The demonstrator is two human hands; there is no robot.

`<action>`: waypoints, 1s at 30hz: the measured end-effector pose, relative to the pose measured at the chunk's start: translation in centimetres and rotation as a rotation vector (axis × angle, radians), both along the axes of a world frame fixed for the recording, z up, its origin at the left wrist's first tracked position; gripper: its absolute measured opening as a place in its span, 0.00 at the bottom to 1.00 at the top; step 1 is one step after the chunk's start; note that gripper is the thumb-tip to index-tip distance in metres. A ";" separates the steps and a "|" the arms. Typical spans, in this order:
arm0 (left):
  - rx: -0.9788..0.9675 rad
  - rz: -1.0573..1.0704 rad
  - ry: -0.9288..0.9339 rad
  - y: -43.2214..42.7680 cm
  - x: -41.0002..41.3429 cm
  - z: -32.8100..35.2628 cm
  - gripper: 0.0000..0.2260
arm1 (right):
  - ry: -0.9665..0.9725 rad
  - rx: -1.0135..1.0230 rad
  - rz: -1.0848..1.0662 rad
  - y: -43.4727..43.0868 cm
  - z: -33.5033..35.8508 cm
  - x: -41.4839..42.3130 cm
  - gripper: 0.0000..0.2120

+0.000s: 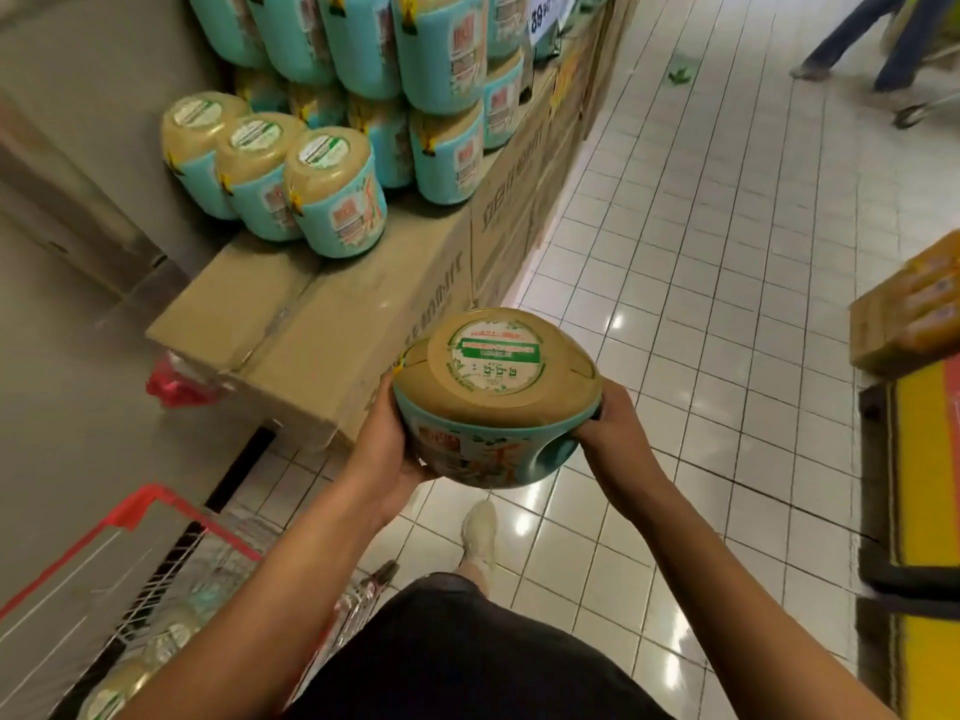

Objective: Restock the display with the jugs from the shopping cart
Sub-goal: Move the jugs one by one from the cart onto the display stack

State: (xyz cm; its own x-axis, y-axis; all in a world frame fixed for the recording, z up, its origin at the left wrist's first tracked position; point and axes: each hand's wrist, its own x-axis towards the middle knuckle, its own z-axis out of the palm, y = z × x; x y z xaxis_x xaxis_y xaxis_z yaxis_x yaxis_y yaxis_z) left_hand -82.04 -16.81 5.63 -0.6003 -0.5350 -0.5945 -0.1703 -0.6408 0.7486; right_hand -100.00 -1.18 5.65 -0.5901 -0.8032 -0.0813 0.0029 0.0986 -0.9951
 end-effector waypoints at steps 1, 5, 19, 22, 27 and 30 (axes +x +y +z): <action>0.006 0.010 0.002 -1.2 -1.6 -0.1 0.27 | 0.000 0.010 0.003 -1.3 0.0 -1.5 0.11; 0.029 0.045 -0.012 -5.9 -7.7 -0.2 0.26 | -0.039 0.013 0.018 -6.3 0.5 -7.4 0.10; 0.203 0.483 0.030 -16.5 -20.6 -4.4 0.28 | -0.092 0.054 0.403 -24.3 -2.3 -24.6 0.20; 0.205 0.657 0.069 -17.1 -22.1 -5.1 0.27 | -0.100 0.069 0.568 -28.8 -2.8 -27.0 0.21; 0.173 0.902 0.022 -16.9 -22.9 -5.0 0.26 | -0.057 0.122 0.801 -34.7 -3.9 -28.0 0.23; 0.128 1.001 -0.022 -16.9 -23.1 -5.0 0.26 | -0.015 0.094 0.911 -37.0 -4.0 -27.0 0.18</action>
